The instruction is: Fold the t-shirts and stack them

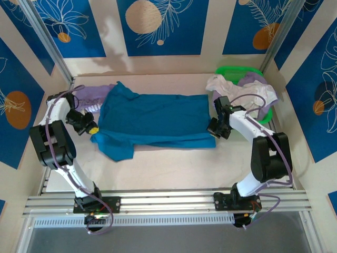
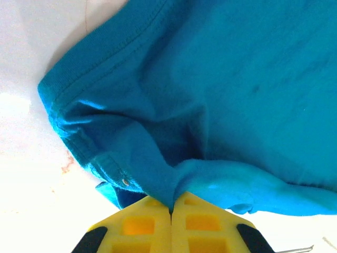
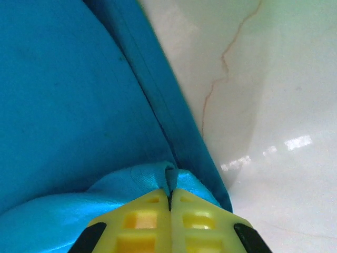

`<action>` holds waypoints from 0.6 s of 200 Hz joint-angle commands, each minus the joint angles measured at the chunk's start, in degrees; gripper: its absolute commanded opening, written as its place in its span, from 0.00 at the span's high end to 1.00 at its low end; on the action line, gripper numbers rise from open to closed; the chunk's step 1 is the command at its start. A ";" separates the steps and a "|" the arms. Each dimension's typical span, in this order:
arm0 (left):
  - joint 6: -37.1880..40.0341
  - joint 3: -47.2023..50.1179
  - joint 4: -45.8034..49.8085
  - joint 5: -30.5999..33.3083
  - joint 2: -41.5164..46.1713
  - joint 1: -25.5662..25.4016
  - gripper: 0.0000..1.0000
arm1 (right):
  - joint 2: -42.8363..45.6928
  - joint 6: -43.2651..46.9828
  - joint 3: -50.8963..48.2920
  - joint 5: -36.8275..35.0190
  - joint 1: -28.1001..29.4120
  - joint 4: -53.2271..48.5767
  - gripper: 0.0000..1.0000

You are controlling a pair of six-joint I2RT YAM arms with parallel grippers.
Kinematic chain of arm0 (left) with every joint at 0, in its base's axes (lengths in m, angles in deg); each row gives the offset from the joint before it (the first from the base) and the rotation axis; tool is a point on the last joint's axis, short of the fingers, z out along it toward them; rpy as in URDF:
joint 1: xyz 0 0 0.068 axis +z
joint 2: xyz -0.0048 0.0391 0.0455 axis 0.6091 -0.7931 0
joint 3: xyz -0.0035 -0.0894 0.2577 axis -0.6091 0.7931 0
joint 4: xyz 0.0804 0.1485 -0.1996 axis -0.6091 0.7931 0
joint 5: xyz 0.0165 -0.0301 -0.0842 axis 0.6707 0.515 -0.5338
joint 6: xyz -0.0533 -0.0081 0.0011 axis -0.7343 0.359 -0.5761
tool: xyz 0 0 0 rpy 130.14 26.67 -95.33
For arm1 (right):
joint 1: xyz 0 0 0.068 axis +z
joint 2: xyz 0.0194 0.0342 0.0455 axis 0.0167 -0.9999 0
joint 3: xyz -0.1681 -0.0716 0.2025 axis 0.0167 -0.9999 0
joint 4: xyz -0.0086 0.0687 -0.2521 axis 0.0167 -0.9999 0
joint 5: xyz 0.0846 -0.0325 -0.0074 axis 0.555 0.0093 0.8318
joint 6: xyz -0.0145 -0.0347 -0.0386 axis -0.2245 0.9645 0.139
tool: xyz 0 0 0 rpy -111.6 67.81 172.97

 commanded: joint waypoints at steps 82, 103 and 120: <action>1.66 -3.06 1.24 2.68 1.73 1.57 0.57 | 2.46 2.90 7.31 -6.73 8.08 -7.08 0.56; 2.46 -1.44 2.70 3.36 4.61 1.67 0.57 | 6.32 0.79 7.38 -6.52 13.43 -9.41 0.56; 2.73 1.97 2.51 3.08 6.92 1.69 0.57 | 7.66 -1.65 7.32 -6.82 18.89 -10.30 0.56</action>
